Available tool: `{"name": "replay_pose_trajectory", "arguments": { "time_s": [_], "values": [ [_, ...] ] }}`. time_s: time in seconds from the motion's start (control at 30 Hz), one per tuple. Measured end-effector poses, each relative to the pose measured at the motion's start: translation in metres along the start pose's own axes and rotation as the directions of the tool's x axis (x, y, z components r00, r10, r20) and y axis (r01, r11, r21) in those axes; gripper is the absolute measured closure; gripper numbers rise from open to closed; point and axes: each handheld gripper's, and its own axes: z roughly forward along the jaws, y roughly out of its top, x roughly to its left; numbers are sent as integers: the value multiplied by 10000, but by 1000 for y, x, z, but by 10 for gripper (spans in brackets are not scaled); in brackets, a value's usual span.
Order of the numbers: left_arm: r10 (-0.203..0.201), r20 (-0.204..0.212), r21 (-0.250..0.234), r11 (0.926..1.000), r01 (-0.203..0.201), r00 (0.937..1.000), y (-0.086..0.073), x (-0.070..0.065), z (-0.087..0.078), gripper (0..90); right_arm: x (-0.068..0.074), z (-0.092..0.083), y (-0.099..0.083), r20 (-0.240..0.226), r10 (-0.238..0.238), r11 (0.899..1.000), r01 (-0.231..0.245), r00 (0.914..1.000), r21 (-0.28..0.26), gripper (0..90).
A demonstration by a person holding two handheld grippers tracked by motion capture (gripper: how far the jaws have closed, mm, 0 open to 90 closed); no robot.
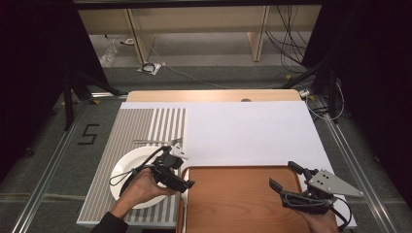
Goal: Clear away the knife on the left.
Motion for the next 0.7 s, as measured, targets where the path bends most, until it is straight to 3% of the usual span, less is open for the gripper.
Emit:
{"name": "replay_pose_trajectory", "arguments": {
  "time_s": [0.43,0.57,0.7],
  "values": [
    [-714,-606,-983,9930,652,9956,-4,38,-23,203,-3,-2,-2,80,153,9999,-153,9999,-46,186],
    [-911,-877,-1168,9899,806,9920,-5,47,-28,202,-4,-2,-3,82,206,9998,-206,9998,-17,186],
    [-1167,-1378,-1295,9866,990,9836,-7,57,-34,208,-5,-2,-3,60,200,9998,-200,9998,-14,186]
  ]
}}
